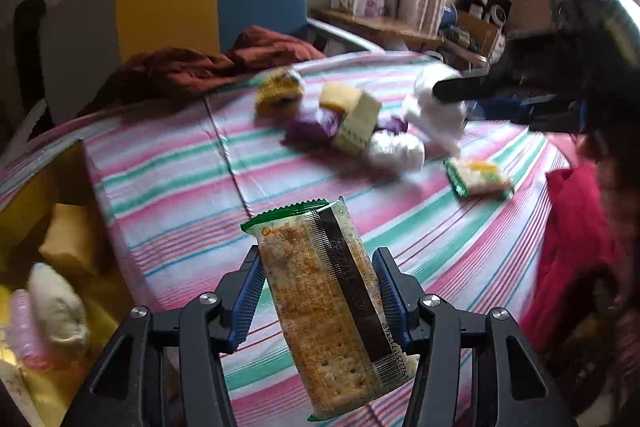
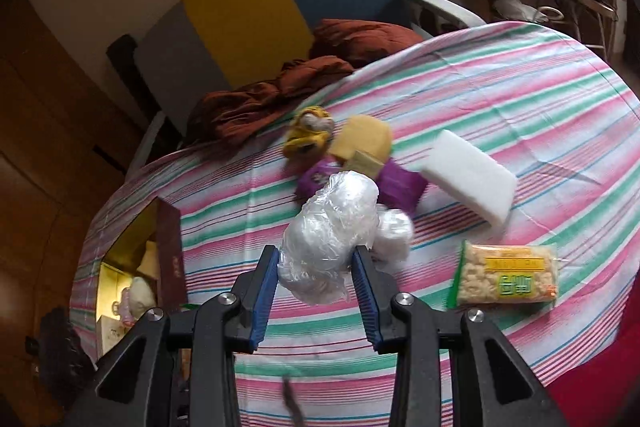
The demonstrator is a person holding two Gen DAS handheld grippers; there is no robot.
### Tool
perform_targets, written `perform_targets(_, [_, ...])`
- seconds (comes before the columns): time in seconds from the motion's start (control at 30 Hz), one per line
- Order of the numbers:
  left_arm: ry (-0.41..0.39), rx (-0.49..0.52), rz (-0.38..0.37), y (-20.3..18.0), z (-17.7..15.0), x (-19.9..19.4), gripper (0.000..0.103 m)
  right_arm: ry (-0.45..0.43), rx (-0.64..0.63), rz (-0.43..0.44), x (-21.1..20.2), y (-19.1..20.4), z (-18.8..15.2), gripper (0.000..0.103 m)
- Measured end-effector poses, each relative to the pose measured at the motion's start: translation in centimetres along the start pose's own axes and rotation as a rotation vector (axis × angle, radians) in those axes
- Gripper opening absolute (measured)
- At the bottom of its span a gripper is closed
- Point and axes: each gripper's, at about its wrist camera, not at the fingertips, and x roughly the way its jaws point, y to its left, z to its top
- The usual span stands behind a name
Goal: Organize objects
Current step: 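Grasp the cracker packet with the left tool while the right tool grasps the plastic-wrapped bundle, then drop the cracker packet and plastic bundle into the gold tray with both tools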
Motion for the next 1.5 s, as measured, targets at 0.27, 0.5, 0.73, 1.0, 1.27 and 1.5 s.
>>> perform_targets(0.27, [-0.085, -0.142, 0.104, 6.6, -0.1, -6.6, 0.055, 0.076, -0.152, 0.14, 3.5, 8.7, -0.7, 0.037])
perform_targets(0.5, [-0.143, -0.295, 0.299, 15.5, -1.1, -11.6, 0.055, 0.136, -0.318, 0.225, 6.9, 18.3, -1.8, 0.037])
perform_targets(0.73, [-0.135, -0.415, 0.517, 23.6, -3.0, -14.0, 0.055, 0.102, -0.472, 0.202, 9.2, 26.4, -2.4, 0.062])
perform_targets(1.0, [-0.141, -0.49, 0.531, 24.5, -6.5, -15.8, 0.075, -0.01, -0.707, 0.055, 8.6, 31.4, -7.0, 0.086])
perform_targets(1.27, [-0.155, -0.522, 0.526, 22.8, -8.7, -17.2, 0.082, -0.128, -0.776, -0.027, 6.5, 32.0, -9.8, 0.086])
perform_targets(1.5, [-0.173, -0.522, 0.54, 21.7, -9.2, -18.3, 0.085, -0.156, -0.782, -0.059, 5.3, 31.7, -11.5, 0.085])
